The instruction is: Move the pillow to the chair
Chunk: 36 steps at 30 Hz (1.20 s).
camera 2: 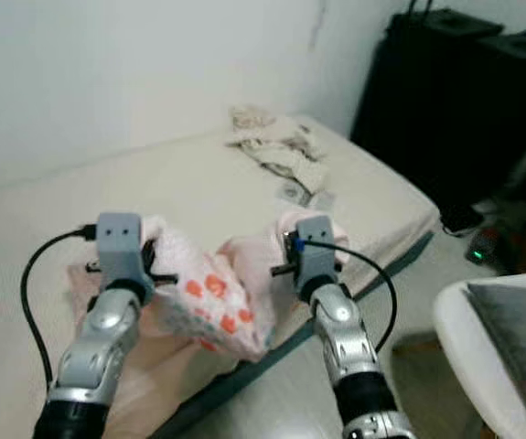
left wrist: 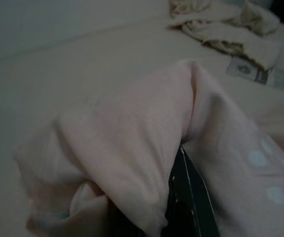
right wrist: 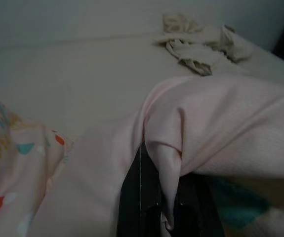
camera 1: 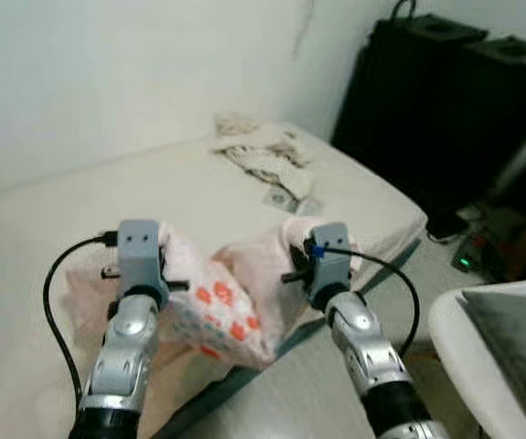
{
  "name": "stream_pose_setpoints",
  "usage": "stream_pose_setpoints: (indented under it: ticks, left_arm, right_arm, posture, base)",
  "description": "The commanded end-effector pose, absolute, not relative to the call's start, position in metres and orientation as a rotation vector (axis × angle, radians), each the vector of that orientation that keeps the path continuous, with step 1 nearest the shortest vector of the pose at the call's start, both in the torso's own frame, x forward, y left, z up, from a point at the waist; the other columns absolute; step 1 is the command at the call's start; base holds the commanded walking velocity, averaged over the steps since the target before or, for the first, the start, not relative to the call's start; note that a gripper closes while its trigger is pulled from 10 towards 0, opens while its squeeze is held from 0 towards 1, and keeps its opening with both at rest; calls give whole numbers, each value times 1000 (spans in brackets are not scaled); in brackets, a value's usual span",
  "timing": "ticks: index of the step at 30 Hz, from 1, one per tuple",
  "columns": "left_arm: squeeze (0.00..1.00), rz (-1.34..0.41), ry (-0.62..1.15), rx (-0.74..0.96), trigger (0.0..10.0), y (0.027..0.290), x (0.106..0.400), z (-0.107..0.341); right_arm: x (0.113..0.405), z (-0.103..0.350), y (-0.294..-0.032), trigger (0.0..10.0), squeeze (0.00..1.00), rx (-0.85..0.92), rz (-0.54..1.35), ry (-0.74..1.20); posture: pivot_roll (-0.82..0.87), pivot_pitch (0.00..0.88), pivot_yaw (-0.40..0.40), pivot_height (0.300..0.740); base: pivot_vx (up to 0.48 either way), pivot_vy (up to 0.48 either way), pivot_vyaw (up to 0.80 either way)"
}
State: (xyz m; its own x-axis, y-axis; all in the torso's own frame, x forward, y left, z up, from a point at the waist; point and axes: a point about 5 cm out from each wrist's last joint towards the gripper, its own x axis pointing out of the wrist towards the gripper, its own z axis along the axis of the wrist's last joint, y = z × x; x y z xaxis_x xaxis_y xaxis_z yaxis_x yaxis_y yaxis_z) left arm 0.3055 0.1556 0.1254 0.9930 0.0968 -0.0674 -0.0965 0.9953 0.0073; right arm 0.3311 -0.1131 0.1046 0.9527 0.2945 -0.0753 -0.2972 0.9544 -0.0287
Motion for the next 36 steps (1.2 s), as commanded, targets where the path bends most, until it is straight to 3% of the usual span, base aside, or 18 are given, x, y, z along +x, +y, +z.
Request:
stream_pose_setpoints:
  ticks: [1,36]
  left_arm:
    - [0,56,55,3,10000,144,307,128]
    - [0,67,149,-1,10000,150,300,109]
  right_arm:
    - [332,114,-110,10000,0,-44,320,29]
    - [330,101,-109,10000,0,-56,319,79]
  posture:
    - [15,68,-36,740]
    - [30,83,-47,740]
  base:
    - [0,0,-800]
    - [0,0,-800]
